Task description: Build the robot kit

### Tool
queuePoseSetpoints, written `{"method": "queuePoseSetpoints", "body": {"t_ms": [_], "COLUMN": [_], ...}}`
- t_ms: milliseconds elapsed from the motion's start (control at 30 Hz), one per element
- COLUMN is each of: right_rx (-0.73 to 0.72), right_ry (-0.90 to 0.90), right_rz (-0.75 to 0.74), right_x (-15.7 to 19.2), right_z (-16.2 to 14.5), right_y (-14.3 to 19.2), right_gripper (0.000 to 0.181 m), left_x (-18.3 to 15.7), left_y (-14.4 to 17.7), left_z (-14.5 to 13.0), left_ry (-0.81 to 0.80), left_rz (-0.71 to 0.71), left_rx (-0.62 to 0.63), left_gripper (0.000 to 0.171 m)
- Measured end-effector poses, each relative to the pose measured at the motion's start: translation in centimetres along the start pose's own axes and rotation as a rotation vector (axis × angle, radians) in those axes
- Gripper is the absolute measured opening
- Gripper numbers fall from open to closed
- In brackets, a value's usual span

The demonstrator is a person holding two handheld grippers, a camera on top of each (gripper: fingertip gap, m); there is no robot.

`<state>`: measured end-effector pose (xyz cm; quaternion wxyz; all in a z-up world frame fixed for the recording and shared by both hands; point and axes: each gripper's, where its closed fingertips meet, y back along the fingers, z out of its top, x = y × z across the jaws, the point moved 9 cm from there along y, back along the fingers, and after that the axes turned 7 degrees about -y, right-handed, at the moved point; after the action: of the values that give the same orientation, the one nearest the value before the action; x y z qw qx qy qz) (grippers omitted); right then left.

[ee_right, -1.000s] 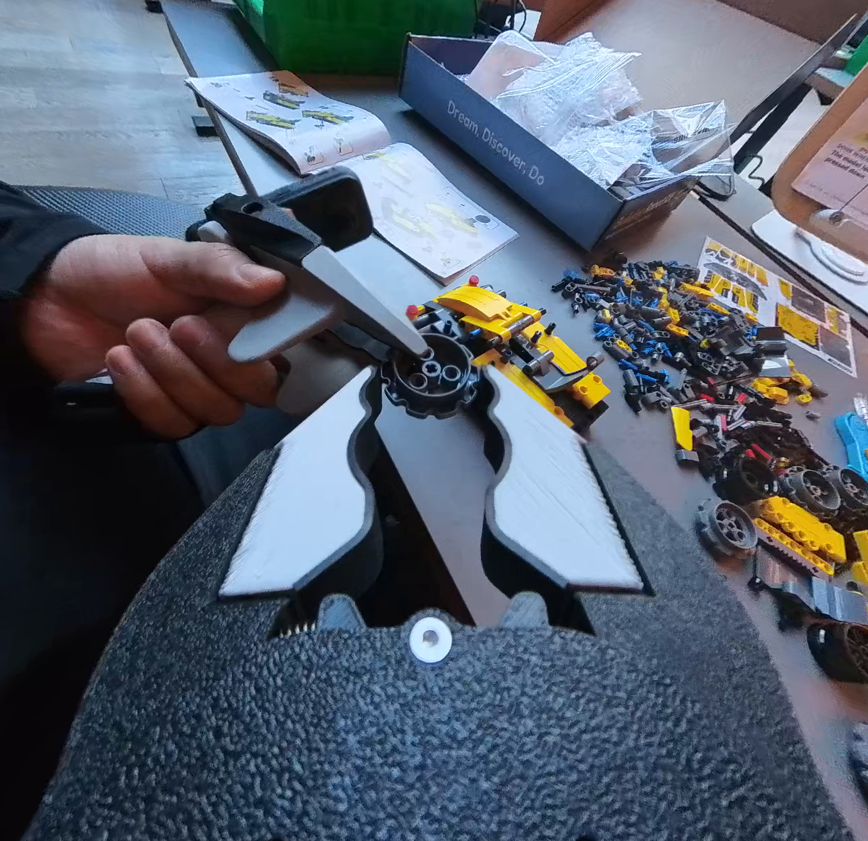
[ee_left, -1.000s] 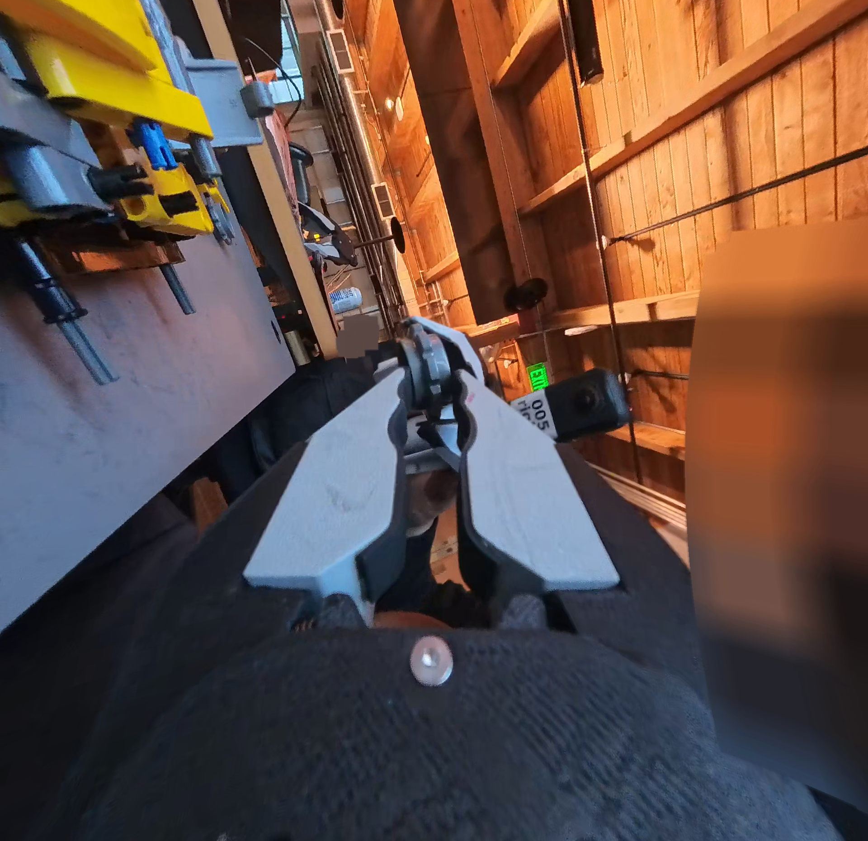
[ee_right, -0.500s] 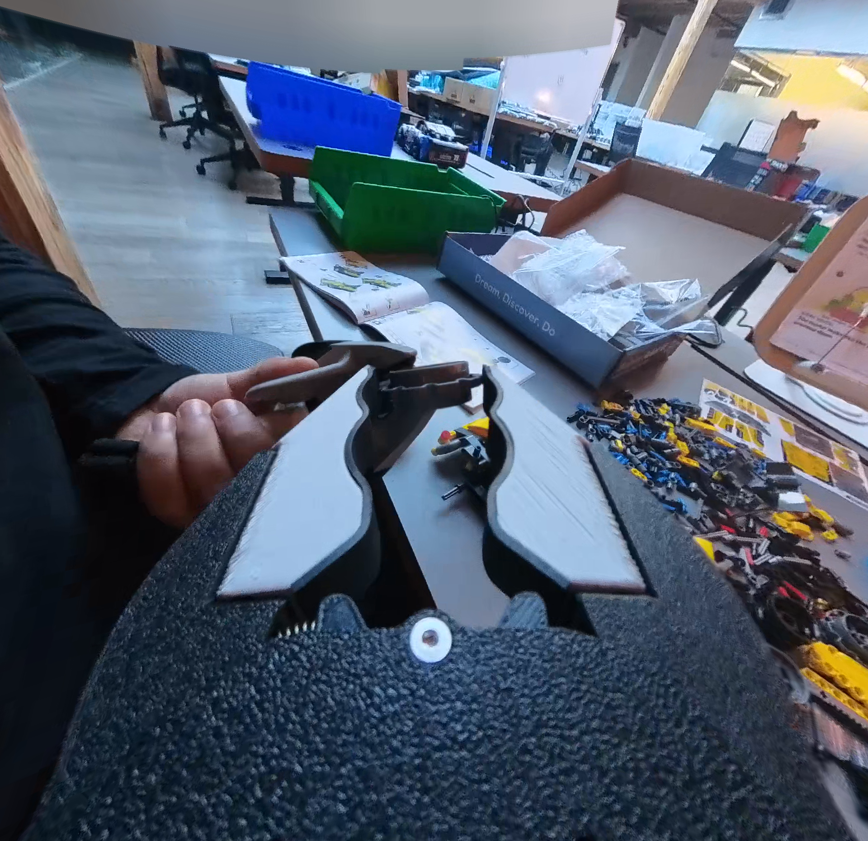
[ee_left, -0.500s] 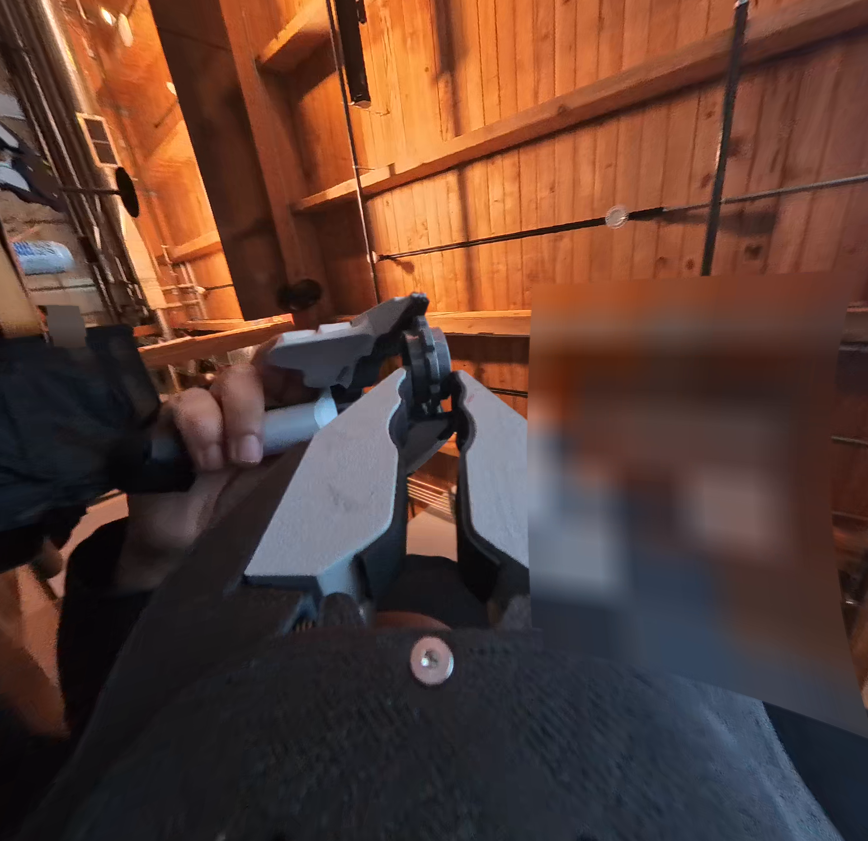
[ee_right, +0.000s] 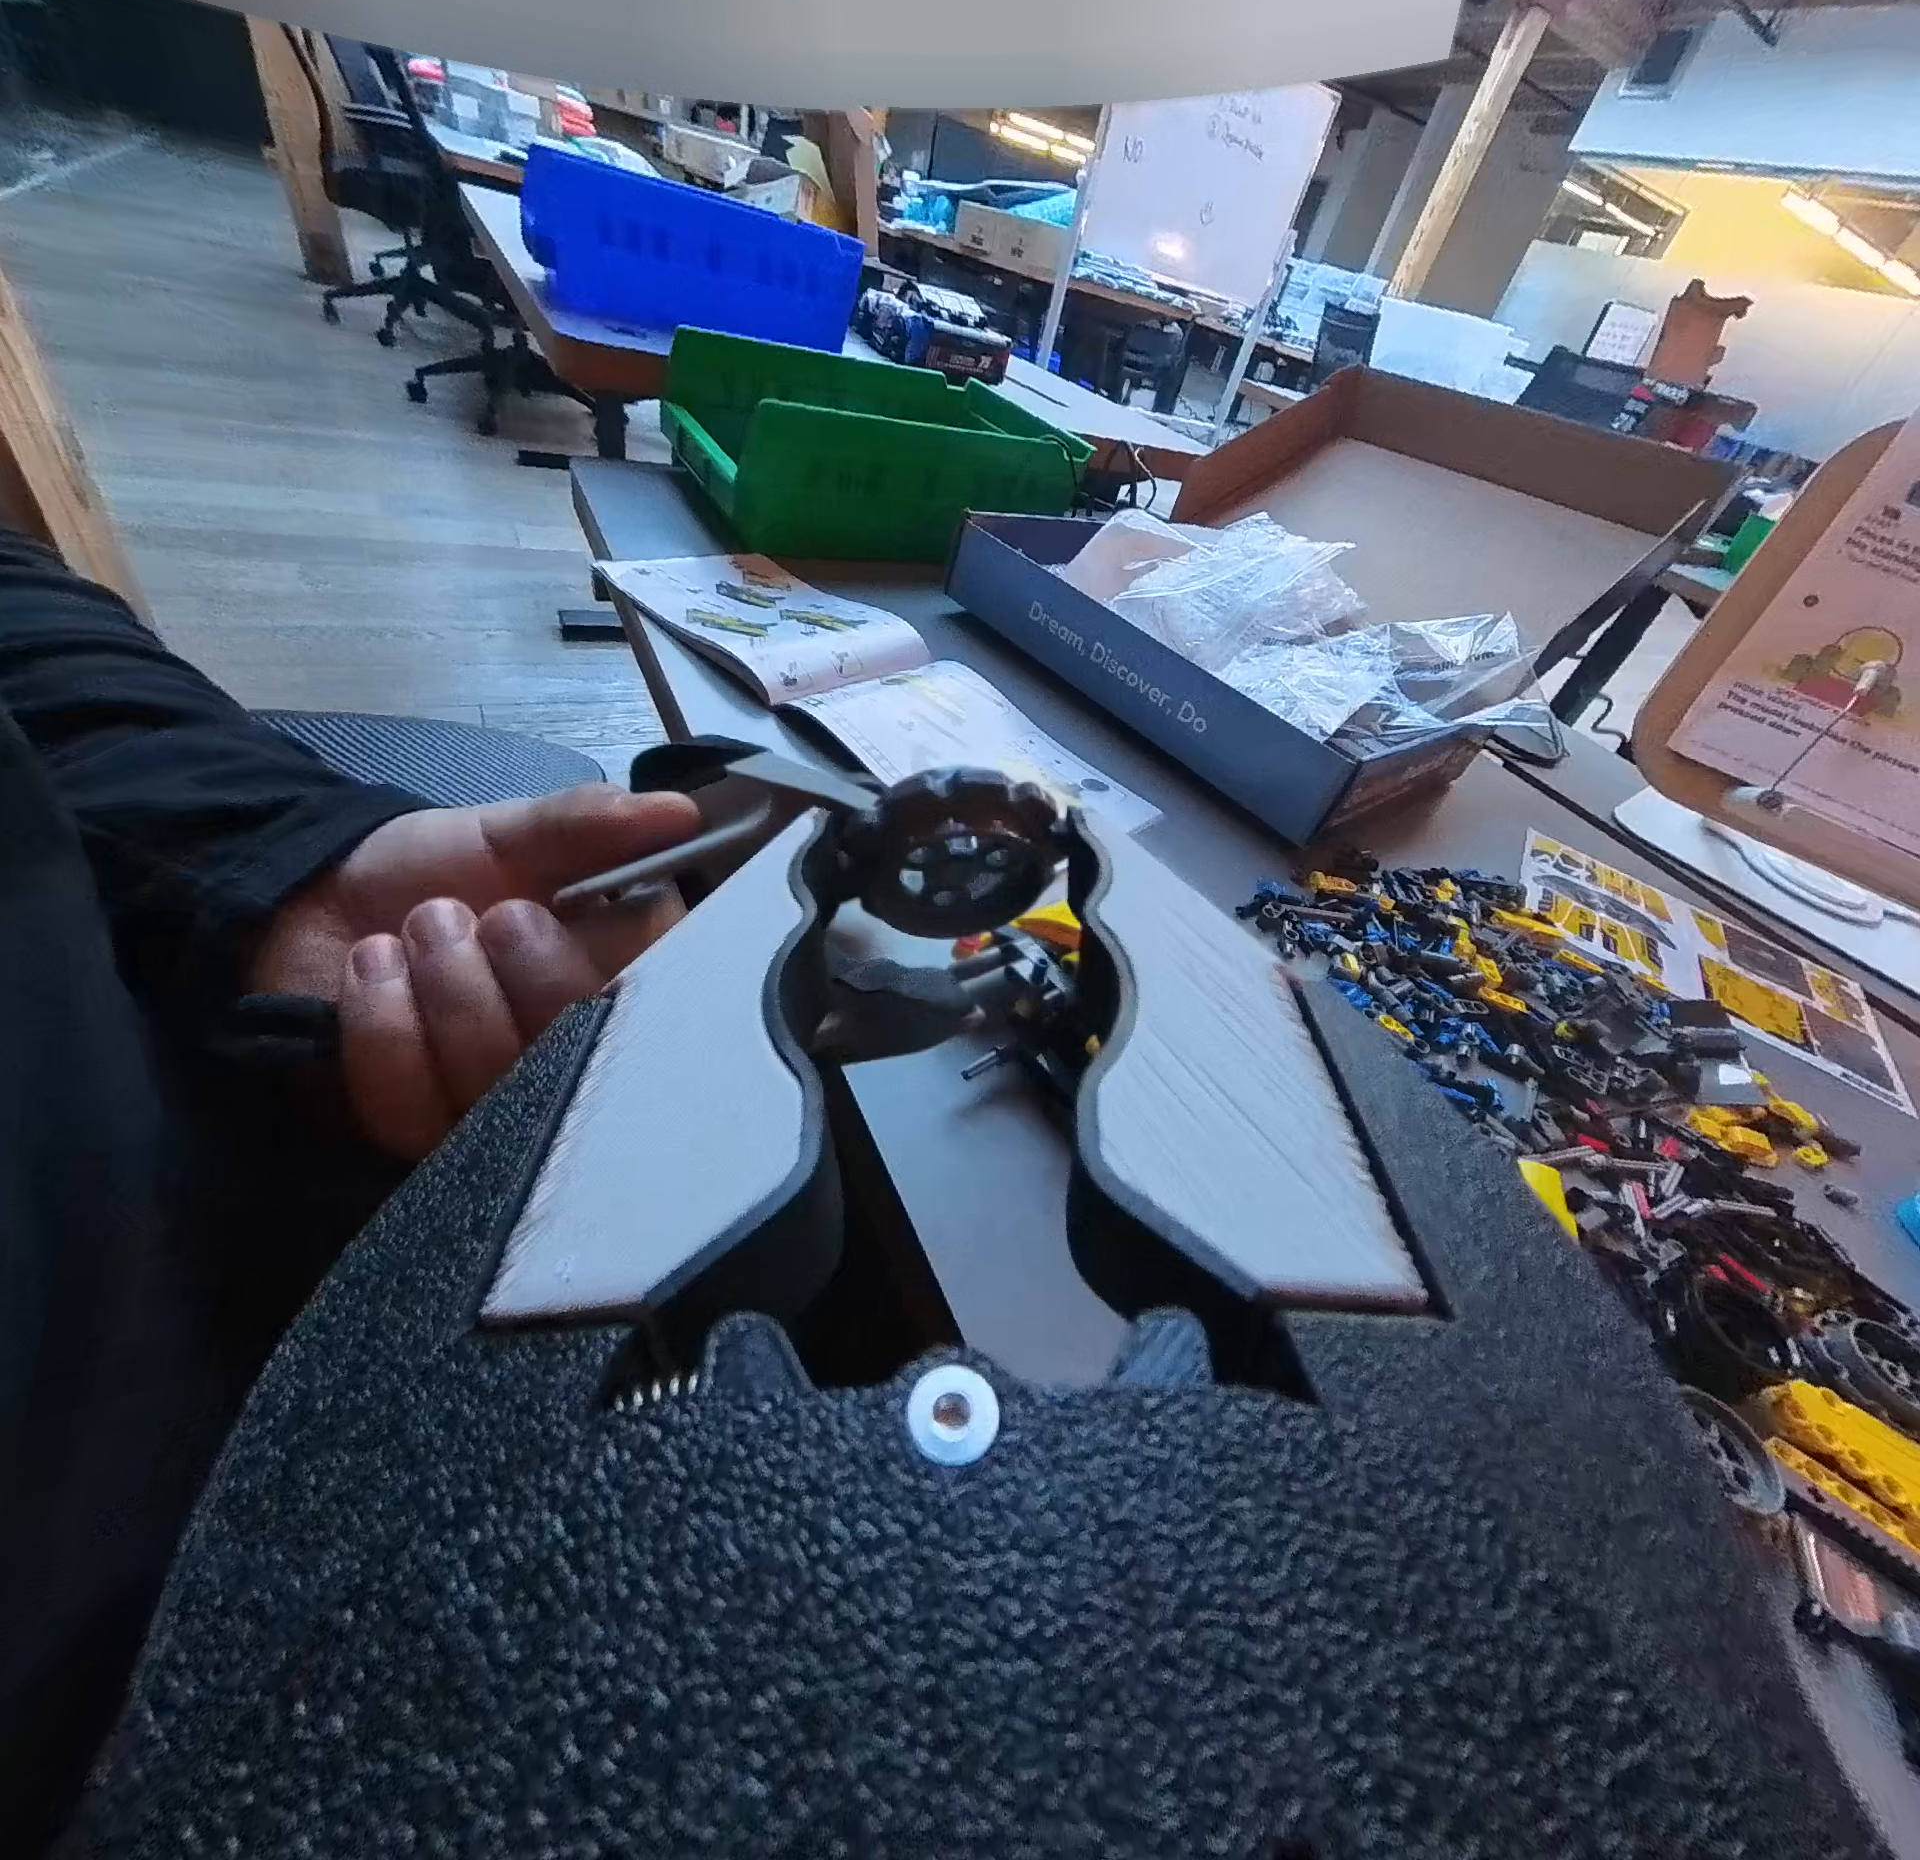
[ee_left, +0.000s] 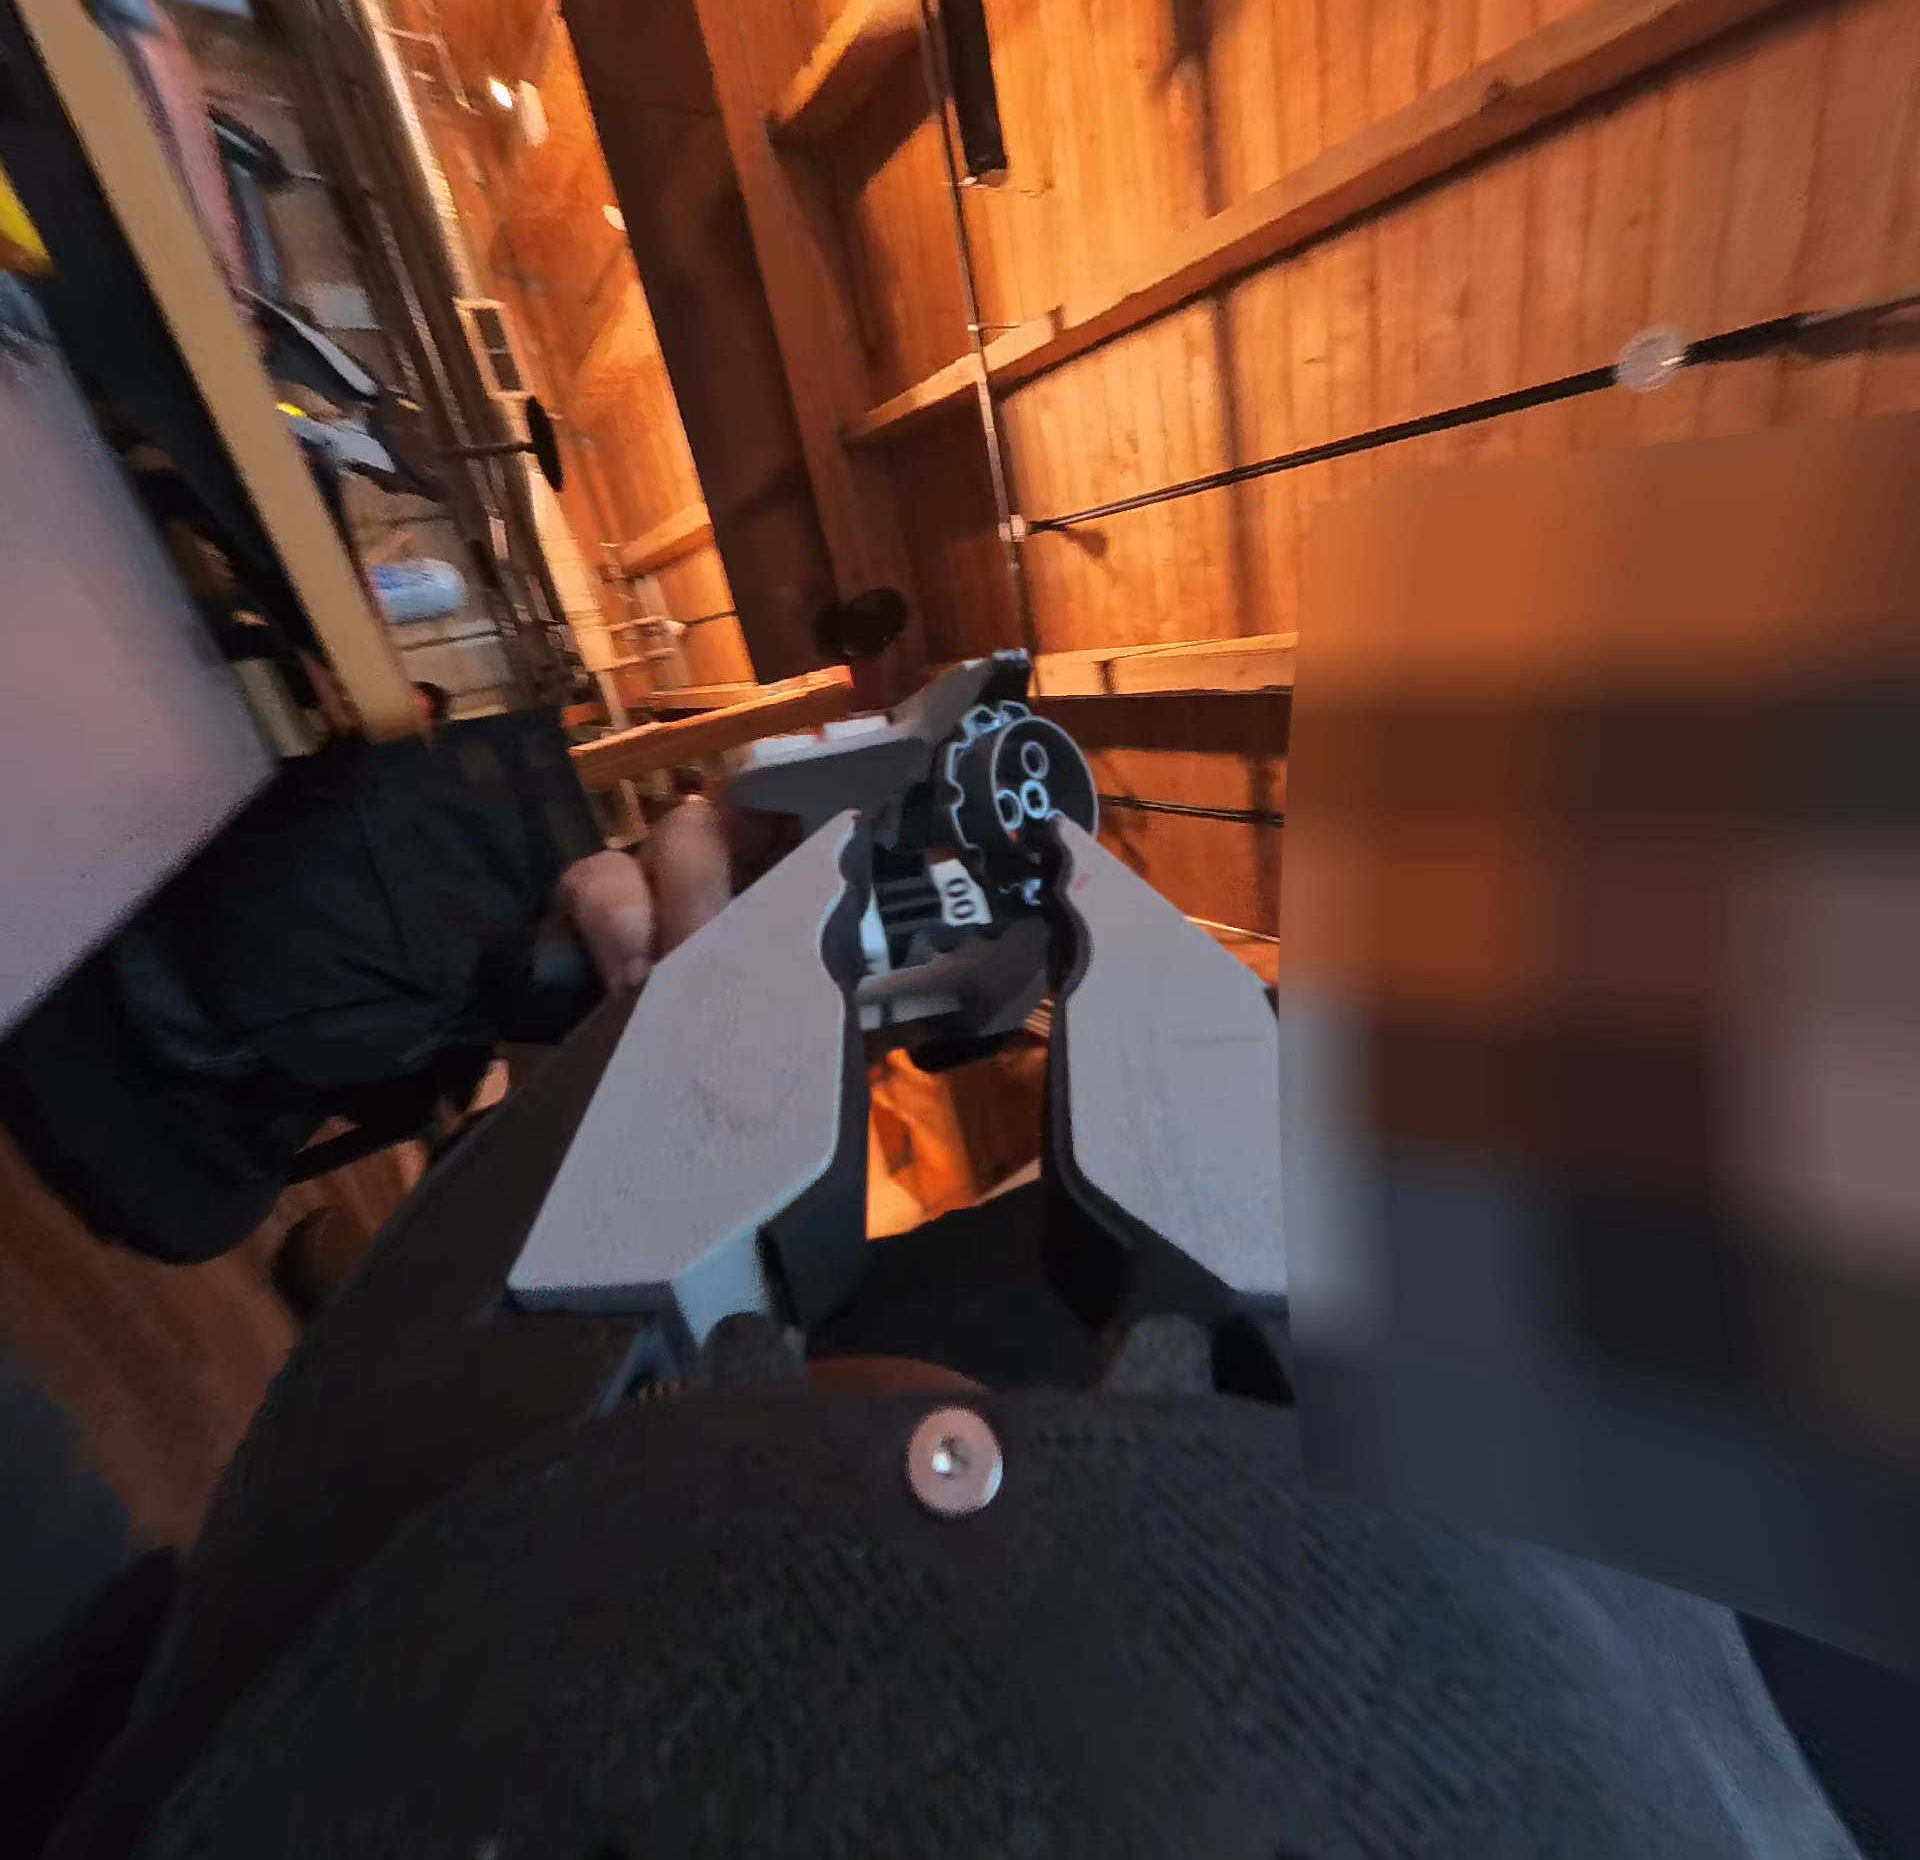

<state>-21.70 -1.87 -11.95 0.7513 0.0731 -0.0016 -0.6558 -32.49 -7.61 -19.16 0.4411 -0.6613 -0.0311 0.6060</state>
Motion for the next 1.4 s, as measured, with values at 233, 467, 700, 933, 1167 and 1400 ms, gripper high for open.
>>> {"method": "queuePoseSetpoints", "body": {"t_ms": [233,467,700,933,1167,1400], "right_rx": [0.045,0.061,0.120,0.154,0.141,0.155], "right_ry": [-0.074,-0.194,-0.344,-0.388,-0.462,-0.427], "right_rz": [-0.032,-0.051,-0.212,-0.253,-0.267,-0.226], "right_x": [-1.7,-3.7,-7.4,-7.9,-8.8,-8.0], "right_z": [-1.7,-3.5,-6.0,-8.2,-9.5,-10.0], "right_y": [0.0,0.1,3.3,5.2,6.6,5.6], "right_gripper": [0.043,0.043,0.043,0.043,0.043,0.043], "left_x": [0.6,0.9,-0.1,-1.6,-1.1,0.0], "left_y": [1.3,1.7,0.3,0.6,2.0,3.1], "left_z": [1.4,1.8,-0.1,1.2,0.8,-0.7], "left_ry": [-0.144,-0.207,-0.958,-1.377,-1.403,-1.416], "left_rz": [0.175,0.226,0.577,0.793,0.867,0.866], "left_rx": [0.028,0.088,0.542,0.643,0.674,0.718], "left_gripper": [0.031,0.036,0.054,0.053,0.049,0.043]}}
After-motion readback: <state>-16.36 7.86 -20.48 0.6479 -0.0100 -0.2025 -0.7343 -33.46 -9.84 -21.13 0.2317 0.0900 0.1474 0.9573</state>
